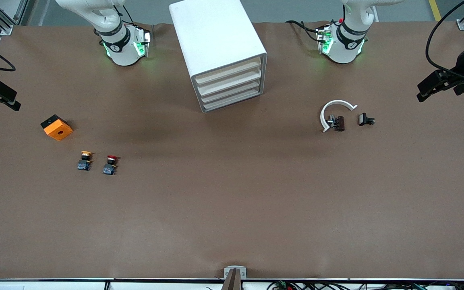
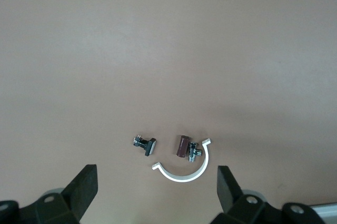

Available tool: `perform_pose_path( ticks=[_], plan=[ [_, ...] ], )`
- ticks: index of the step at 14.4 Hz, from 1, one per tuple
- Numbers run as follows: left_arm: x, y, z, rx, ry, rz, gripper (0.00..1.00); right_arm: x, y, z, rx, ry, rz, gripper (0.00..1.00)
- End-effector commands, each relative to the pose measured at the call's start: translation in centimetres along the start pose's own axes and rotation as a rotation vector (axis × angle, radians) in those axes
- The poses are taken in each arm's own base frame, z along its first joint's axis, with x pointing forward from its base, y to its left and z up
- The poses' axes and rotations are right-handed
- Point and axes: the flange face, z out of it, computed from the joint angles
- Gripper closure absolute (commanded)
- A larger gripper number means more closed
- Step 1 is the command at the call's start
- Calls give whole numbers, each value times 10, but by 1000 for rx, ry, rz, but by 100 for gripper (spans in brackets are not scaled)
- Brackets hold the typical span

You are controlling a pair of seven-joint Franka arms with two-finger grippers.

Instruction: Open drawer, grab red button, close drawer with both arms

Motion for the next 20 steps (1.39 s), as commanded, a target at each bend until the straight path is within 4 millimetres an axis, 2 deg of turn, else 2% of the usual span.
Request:
perform_pose_path(
  ticks=[1, 5, 10, 16, 18, 20],
  plan=[
    [-5, 10, 0, -14, -4, 58, 0, 4, 6, -10, -17, 10, 3, 0],
    [-7, 7, 4, -12, -26, 180, 0, 5, 0, -8, -8, 7, -7, 0],
    [-15, 9, 6, -54, -91, 175, 0, 5, -3, -11, -6, 6, -106, 0],
    [-12, 2, -2, -16, -68, 146, 0, 5, -7, -17, -8, 20, -100, 0],
    [-11, -2, -5, -17, -62, 140, 0, 5, -15, -17, -13, 20, -61, 0],
    [-10, -4, -5, 1, -58, 139, 0, 5, -13, -17, -5, 20, -32, 0]
  ],
)
